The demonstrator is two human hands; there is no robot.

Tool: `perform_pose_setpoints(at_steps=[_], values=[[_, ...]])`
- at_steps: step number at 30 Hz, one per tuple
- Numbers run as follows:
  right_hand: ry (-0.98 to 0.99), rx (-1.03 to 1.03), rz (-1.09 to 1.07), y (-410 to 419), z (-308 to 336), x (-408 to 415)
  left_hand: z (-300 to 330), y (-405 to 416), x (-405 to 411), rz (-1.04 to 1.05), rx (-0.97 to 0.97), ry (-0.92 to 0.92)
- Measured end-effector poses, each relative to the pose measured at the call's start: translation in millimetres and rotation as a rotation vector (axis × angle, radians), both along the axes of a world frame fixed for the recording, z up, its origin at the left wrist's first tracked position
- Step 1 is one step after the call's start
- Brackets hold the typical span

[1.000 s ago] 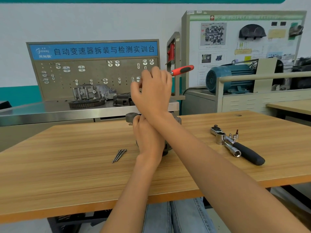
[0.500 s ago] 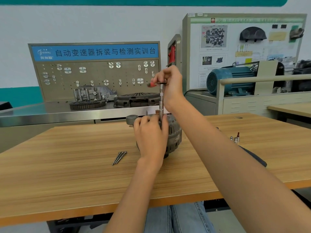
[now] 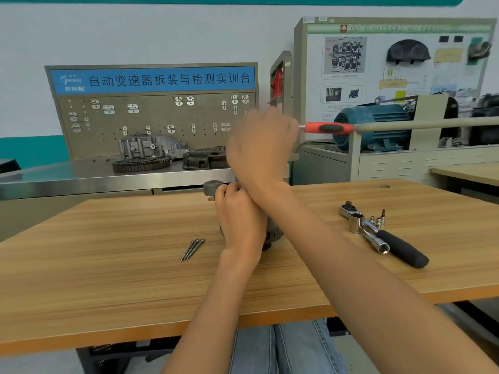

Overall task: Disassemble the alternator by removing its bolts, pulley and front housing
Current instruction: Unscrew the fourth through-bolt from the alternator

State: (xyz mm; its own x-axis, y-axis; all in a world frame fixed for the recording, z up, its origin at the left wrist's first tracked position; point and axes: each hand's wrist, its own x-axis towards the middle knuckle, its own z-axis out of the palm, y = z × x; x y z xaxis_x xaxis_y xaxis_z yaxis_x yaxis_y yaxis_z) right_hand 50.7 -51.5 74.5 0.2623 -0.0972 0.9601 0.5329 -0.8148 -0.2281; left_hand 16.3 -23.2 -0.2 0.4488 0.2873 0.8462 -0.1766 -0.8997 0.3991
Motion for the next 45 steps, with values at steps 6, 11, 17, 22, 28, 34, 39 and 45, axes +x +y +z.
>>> perform_pose_setpoints(at_steps=[6,11,17,22,28,34,39,45], values=[[0.218,0.288,0.615,-3.3,24.3,-1.2,-2.5,-3.8,3.9,-0.007,-0.042,-0.072],[0.606,0.814,1.573,-22.2,36.1,3.5,-2.6,-5.0,3.0,0.027,-0.003,-0.109],[0.391,0.497,1.016,-9.7,24.4,-7.4,-1.3,-3.3,0.1,0.003,-0.003,-0.053],[0.082,-0.114,-0.098,2.3,-0.7,-5.6,-2.8,-1.6,-0.2,-0.026,-0.030,-0.018],[0.083,0.036,0.106,2.6,7.6,-5.0,-3.9,-2.2,0.8,-0.025,0.001,-0.028],[0.237,0.271,0.562,-1.2,23.4,-2.6,-3.3,-5.4,1.3,-0.010,-0.027,-0.095],[0.593,0.622,1.257,-17.9,38.7,1.9,-4.5,-4.4,4.1,0.018,0.006,-0.076],[0.588,0.733,1.396,-13.2,36.6,0.5,-5.7,-3.2,2.7,0.016,0.022,-0.095]])
